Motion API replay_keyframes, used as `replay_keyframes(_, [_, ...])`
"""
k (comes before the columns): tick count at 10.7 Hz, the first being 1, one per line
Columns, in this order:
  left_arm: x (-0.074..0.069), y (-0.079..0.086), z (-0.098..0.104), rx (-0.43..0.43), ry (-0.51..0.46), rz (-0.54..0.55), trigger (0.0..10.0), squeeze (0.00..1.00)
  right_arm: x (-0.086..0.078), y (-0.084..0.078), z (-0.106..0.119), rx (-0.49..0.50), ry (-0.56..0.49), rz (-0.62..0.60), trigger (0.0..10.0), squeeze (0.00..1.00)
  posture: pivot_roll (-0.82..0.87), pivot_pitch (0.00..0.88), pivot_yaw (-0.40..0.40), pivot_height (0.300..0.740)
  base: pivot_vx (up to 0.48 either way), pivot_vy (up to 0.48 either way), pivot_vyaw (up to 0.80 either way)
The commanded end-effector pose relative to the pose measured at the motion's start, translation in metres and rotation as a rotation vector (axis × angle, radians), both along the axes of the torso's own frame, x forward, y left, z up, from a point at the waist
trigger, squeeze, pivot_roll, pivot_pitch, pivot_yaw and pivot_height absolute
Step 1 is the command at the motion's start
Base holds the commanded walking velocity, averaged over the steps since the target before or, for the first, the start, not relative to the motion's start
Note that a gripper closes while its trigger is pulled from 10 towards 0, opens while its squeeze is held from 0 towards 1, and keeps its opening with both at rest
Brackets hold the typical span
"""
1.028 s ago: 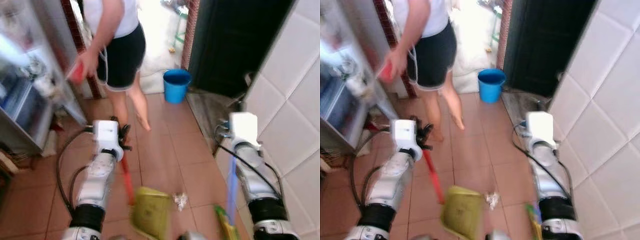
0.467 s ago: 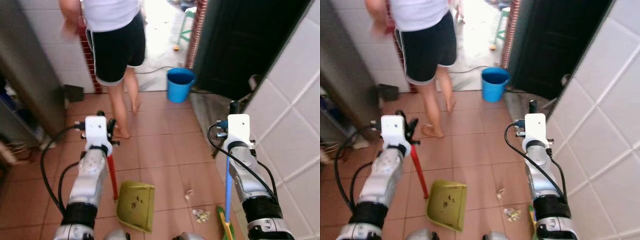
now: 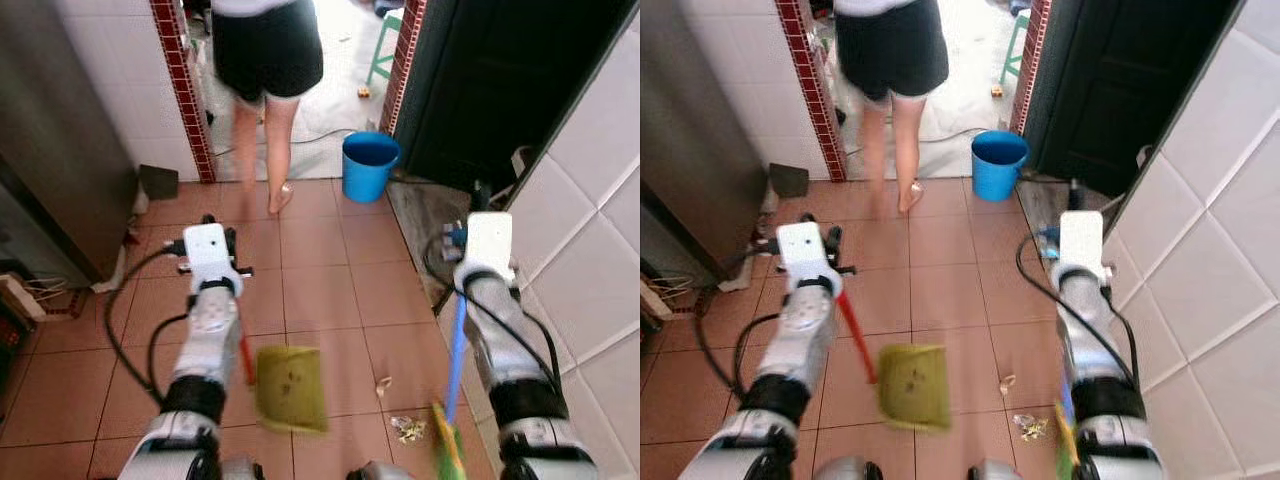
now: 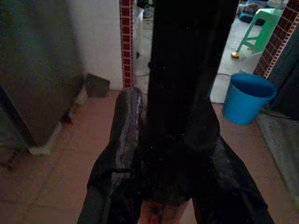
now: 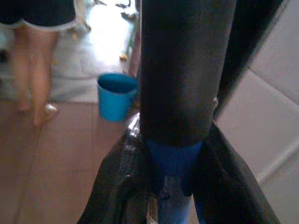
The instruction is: Sweep floor
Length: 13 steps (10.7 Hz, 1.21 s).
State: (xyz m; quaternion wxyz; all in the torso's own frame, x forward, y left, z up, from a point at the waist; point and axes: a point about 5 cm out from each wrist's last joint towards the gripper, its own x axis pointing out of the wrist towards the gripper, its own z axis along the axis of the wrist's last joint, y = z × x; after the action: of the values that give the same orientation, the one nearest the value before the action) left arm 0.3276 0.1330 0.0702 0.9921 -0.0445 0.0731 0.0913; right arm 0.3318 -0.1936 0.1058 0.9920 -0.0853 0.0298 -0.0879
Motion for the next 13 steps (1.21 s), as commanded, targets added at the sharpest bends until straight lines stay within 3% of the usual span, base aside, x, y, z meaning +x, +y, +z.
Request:
replay_keyframes(1, [0.002, -0.012, -0.002, -0.055, 0.009, -0.042, 10.0, 0.00, 0.009, 0.008, 0.018, 0.035, -0.087, 0.037, 10.0, 0.00, -0.07, 0.033, -0.014, 0.740, 0.000, 0.000, 0.00])
replay_keyframes(4, [0.003, -0.022, -0.019, -0.080, 0.113, -0.115, 10.0, 0.00, 0.013, 0.014, 0.017, 0.104, -0.097, 0.058, 10.0, 0.00, -0.06, 0.028, -0.009, 0.740, 0.000, 0.000, 0.00])
replay_keyframes(8, [0.005, -0.028, -0.022, -0.061, 0.131, -0.140, 10.0, 0.00, 0.018, 0.032, 0.019, 0.319, -0.069, 0.161, 10.0, 0.00, -0.08, 0.034, -0.017, 0.740, 0.000, 0.000, 0.00])
replay_keyframes(9, [0.005, -0.029, -0.022, -0.064, 0.132, -0.137, 10.0, 0.00, 0.020, 0.038, 0.025, 0.407, -0.078, 0.207, 10.0, 0.00, -0.08, 0.035, -0.021, 0.740, 0.000, 0.000, 0.00])
replay_keyframes(13, [0.006, -0.031, -0.023, -0.069, 0.137, -0.136, 10.0, 0.00, 0.026, 0.055, 0.059, 0.519, -0.148, 0.335, 10.0, 0.00, -0.09, 0.034, -0.028, 0.740, 0.000, 0.000, 0.00])
